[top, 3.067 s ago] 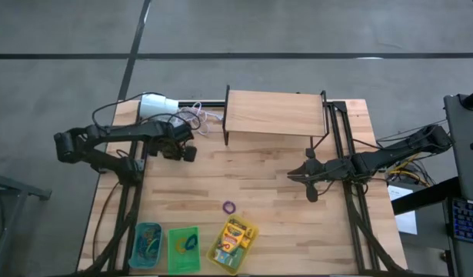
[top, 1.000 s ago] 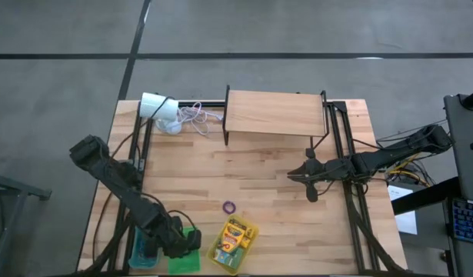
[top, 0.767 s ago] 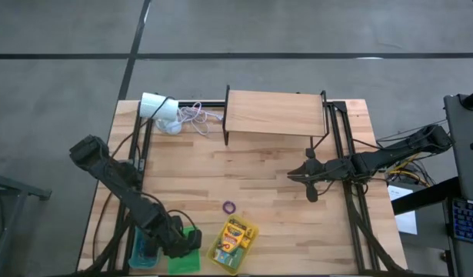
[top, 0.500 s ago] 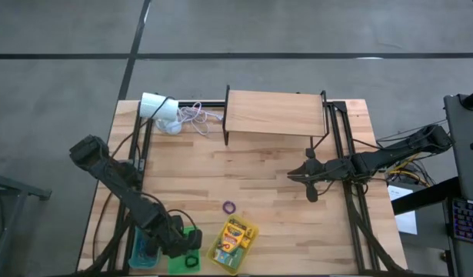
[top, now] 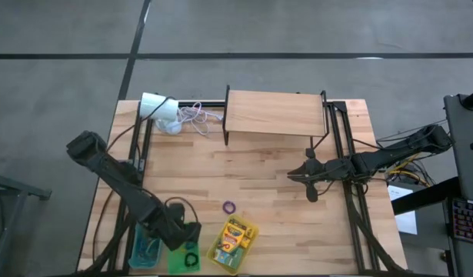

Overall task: Pick & Place Office Desk Supplies
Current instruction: Put the violet spring rubberband into the green bin

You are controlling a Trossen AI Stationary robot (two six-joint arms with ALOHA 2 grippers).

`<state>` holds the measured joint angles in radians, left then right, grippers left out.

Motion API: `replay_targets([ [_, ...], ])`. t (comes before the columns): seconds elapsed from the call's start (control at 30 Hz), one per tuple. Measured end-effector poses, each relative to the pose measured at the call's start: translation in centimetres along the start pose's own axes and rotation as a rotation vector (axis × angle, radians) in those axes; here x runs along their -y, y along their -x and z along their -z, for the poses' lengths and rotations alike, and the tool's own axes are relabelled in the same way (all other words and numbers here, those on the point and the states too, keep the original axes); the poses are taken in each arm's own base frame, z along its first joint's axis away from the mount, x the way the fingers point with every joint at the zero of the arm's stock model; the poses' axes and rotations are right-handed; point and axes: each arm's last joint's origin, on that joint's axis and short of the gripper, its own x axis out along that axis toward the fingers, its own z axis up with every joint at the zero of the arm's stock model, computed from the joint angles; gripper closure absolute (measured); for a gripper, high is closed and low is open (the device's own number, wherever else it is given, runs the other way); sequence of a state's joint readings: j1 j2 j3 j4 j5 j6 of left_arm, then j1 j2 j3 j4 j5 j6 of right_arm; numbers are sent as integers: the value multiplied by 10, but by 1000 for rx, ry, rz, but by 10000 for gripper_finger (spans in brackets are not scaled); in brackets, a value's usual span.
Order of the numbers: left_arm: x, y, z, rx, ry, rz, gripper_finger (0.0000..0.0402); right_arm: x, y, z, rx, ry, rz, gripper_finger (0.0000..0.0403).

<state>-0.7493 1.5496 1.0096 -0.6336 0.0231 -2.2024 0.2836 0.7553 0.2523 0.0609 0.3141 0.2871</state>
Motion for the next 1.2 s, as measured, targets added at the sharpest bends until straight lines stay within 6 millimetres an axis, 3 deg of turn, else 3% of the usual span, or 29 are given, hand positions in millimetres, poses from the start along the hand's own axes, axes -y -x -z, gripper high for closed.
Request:
replay_targets([
  [0.27,5,18,-31,145,-233,-17,300,0,0,0,0,0,0,351],
  [0.7,24,25,-84,250,-504,-84,300,0,0,0,0,-1,0,351],
  [0.8,30,27,-95,355,-578,-68,299,0,0,0,0,0,0,351],
  [0.93,37,30,-103,622,-674,-48,299,0,0,0,0,-1,0,351],
  [1.0,39,26,-105,693,-678,-17,299,0,0,0,1,0,0,351],
  [1.2,31,-3,-125,694,-736,33,299,0,0,0,1,-1,0,351],
])
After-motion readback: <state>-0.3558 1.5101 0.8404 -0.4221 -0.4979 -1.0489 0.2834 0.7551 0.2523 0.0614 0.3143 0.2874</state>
